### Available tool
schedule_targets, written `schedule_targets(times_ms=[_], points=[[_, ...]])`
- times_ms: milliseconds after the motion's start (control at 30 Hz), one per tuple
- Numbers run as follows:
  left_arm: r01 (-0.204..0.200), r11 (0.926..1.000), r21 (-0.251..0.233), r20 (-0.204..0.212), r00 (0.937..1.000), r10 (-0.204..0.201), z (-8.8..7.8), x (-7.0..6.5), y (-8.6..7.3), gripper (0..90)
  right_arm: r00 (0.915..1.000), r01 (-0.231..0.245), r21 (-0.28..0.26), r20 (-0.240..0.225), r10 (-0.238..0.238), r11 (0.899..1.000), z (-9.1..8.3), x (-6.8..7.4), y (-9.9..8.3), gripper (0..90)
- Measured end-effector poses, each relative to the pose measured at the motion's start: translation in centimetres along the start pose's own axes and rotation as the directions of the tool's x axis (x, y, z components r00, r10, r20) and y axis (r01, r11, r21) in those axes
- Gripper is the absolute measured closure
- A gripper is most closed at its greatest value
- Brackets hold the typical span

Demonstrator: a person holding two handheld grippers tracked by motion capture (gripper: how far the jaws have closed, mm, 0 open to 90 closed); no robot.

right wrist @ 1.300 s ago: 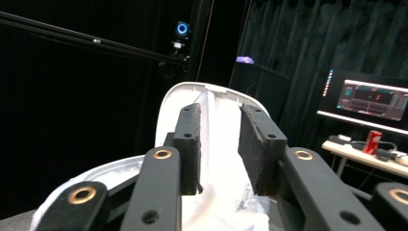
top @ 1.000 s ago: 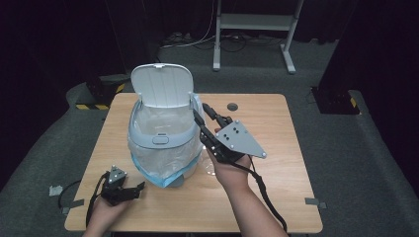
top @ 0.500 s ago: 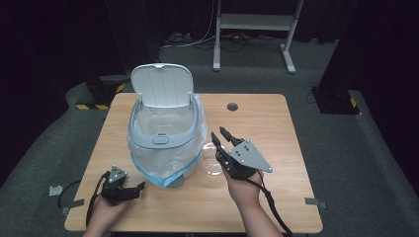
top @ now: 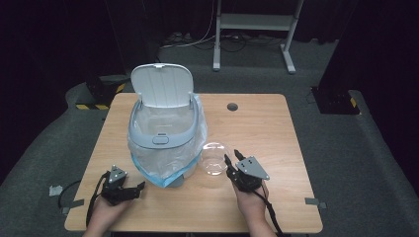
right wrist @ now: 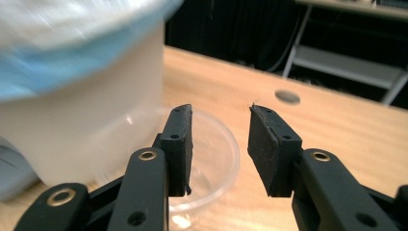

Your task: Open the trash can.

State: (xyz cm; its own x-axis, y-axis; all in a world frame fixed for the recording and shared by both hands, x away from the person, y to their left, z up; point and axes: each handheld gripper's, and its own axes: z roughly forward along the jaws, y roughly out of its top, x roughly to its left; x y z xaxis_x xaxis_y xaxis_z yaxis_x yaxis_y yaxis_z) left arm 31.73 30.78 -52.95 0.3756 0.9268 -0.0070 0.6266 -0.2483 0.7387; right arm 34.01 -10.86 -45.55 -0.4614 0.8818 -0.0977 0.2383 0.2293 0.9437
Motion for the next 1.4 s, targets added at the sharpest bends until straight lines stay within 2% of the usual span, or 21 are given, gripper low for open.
schedule_targets(times_ms=[167,333,600,833,900,967,1033,1167,1267,1400], points=[[0.001,1.0,-0.001,0.0,1.0,-0.001,0.0,0.0,0.0,15.3,0.9994,0.004,0.064,0.034,-0.006,0.998,1.4,0.0,-1.3,56.5],[0.0,1.0,-0.001,0.0,1.0,0.0,0.0,0.0,0.0,15.4,0.9989,-0.005,0.085,0.048,0.001,0.996,2.0,0.1,-1.9,55.9],[-0.002,1.0,-0.001,0.001,1.0,0.002,0.0,0.0,0.0,15.7,0.9984,-0.01,0.076,0.057,0.005,0.997,1.5,0.1,-2.8,55.8],[0.0,1.0,-0.001,-0.005,1.0,0.0,0.0,-0.1,0.0,15.7,0.9981,-0.048,0.057,0.042,0.046,0.997,0.7,0.3,-3.5,55.4],[-0.003,1.0,0.002,-0.006,1.0,0.003,0.0,-0.1,0.0,15.7,0.9985,-0.039,0.062,0.039,0.037,0.997,0.6,0.3,-3.6,55.4],[-0.001,1.0,0.002,-0.008,1.0,0.001,0.0,-0.1,0.0,15.7,0.9987,-0.031,0.063,0.043,0.028,0.998,0.7,0.4,-3.6,55.4],[0.001,1.0,0.002,-0.01,1.0,-0.001,0.0,-0.1,0.0,15.8,0.9976,-0.061,0.061,0.035,0.059,0.996,0.7,0.3,-3.6,55.4],[0.001,1.0,0.001,-0.011,0.9999,-0.001,0.0,-0.1,0.0,16.1,0.998,-0.056,0.05,0.033,0.055,0.997,1.1,0.4,-3.3,55.5],[-0.001,1.0,0.0,-0.01,1.0,0.001,0.0,-0.1,0.0,16.7,0.997,-0.076,0.05,0.021,0.075,0.996,1.6,0.3,-3.1,55.5],[0.0,1.0,0.0,-0.009,1.0,0.0,0.0,-0.1,0.0,16.8,0.9984,-0.054,0.07,0.023,0.052,0.996,2.0,0.6,-3.3,55.1]])
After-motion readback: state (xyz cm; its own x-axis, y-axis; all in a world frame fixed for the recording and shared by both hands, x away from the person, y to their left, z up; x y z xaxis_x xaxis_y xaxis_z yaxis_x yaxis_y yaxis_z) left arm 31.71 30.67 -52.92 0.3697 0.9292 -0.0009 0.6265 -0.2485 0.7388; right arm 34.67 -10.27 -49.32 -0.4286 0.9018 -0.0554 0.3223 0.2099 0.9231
